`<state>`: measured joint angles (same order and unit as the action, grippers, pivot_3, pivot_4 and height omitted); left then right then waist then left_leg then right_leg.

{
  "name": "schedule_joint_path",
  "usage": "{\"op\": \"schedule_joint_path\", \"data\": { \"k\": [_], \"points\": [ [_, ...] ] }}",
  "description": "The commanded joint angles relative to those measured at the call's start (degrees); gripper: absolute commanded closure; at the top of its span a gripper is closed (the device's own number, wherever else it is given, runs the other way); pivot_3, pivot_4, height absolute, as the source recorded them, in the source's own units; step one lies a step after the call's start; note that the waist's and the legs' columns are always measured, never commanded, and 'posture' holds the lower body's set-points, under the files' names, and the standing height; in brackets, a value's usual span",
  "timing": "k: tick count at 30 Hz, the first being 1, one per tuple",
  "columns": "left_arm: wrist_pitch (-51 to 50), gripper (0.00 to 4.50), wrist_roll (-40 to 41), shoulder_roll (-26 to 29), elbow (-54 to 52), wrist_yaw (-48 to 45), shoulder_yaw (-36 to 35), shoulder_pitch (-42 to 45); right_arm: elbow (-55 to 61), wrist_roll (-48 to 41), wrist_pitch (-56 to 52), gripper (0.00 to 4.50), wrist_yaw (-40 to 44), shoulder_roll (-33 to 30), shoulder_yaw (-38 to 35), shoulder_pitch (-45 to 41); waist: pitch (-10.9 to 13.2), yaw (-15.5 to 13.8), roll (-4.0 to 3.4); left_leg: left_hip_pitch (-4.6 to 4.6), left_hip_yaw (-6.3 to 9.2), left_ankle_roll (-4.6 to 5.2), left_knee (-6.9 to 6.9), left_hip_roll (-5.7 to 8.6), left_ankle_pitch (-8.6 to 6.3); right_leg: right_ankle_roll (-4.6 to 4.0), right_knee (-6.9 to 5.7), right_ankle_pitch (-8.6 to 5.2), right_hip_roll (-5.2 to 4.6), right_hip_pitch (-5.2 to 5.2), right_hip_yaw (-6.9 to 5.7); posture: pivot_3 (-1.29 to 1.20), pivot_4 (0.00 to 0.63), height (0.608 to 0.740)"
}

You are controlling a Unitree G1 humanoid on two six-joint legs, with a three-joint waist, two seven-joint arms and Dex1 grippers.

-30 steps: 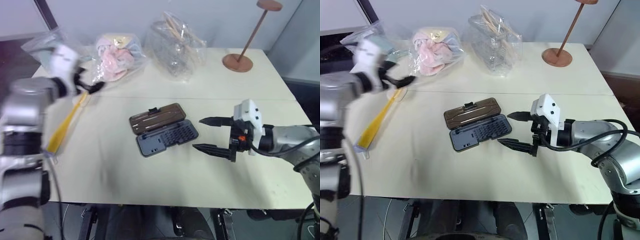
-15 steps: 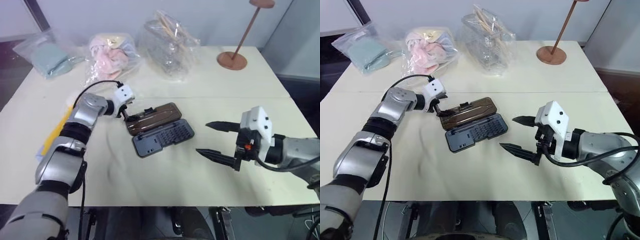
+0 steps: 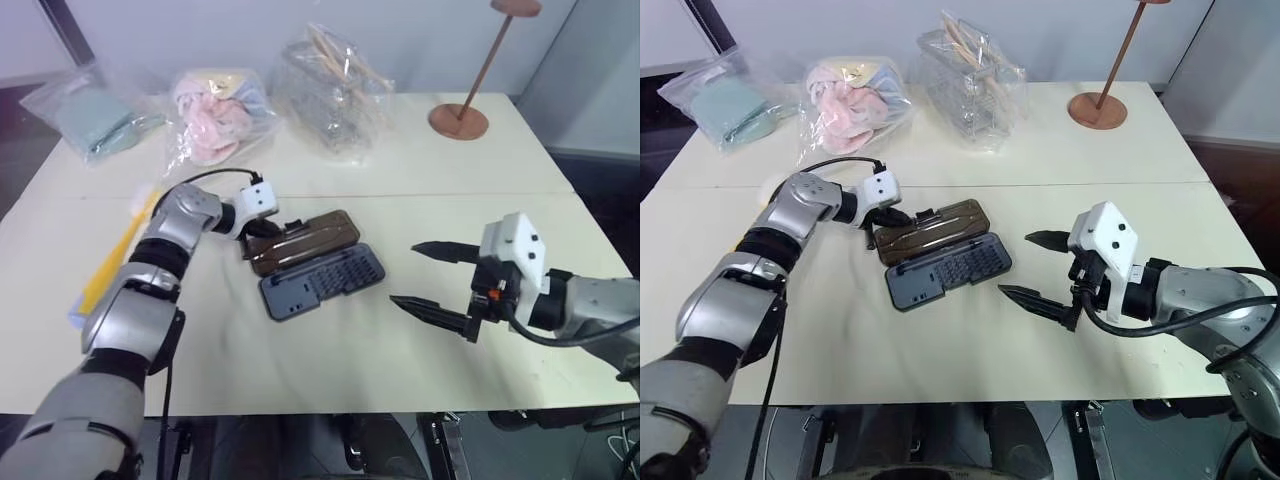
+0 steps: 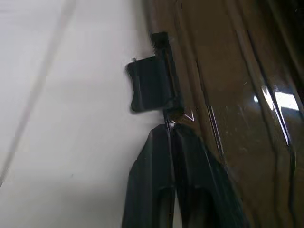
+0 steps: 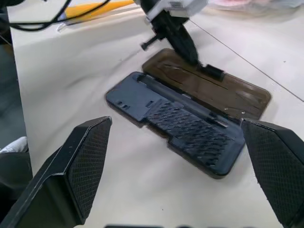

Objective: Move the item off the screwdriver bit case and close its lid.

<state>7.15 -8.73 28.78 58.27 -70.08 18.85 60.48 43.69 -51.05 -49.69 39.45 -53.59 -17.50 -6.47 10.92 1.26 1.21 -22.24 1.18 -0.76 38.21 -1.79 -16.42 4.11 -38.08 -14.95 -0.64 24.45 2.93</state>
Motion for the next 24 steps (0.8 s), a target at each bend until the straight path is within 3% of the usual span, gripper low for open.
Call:
{"op": "schedule_joint_path", "data": {
  "k": [1, 7, 20, 24],
  "points": [
    [4.51, 4.48, 0.18, 1.72, -3.12, -12.27, 2.55, -5.35, 1.06, -1.31, 0.78, 0.00, 1.29, -1.51, -1.94, -0.22, -0.05, -0.05, -0.08, 0.00, 0.00, 0.04, -0.01, -0.01, -0.02, -0.01, 0.01, -0.01, 0.01, 0.00, 0.00, 0.00, 0.150, 0.737],
    [10.94, 4.48, 2.40, 2.44, -5.12, -18.71, 1.53, -6.44, -0.07, -1.79, 0.77, 0.00, 2.85, -2.95, -1.24, -0.88, -0.05, -0.30, -0.08, -0.02, -0.02, 0.09, 0.01, -0.02, -0.05, -0.03, 0.03, -0.02, 0.00, 0.00, -0.01, 0.00, 0.150, 0.737],
    [8.46, 4.48, -2.09, 5.06, -2.97, -6.04, 0.85, -5.98, -3.97, 0.27, 2.27, 0.00, 5.99, -3.00, 3.83, -5.75, -0.09, -0.31, -0.10, 0.21, 0.00, 0.08, 0.05, -0.01, -0.03, -0.03, -0.02, 0.00, 0.01, -0.21, -0.01, 0.00, 0.150, 0.737],
    [5.06, 4.48, -1.33, 8.06, -7.00, -3.92, -0.72, -9.43, -6.54, 2.10, 3.78, 0.00, 7.78, -2.24, 7.39, -8.17, -0.10, 0.53, -0.11, 0.91, 0.02, 0.07, -0.01, -0.04, -0.02, -0.17, -0.03, 0.03, 0.12, -0.80, 0.08, 0.00, 0.150, 0.737]
  ]
}}
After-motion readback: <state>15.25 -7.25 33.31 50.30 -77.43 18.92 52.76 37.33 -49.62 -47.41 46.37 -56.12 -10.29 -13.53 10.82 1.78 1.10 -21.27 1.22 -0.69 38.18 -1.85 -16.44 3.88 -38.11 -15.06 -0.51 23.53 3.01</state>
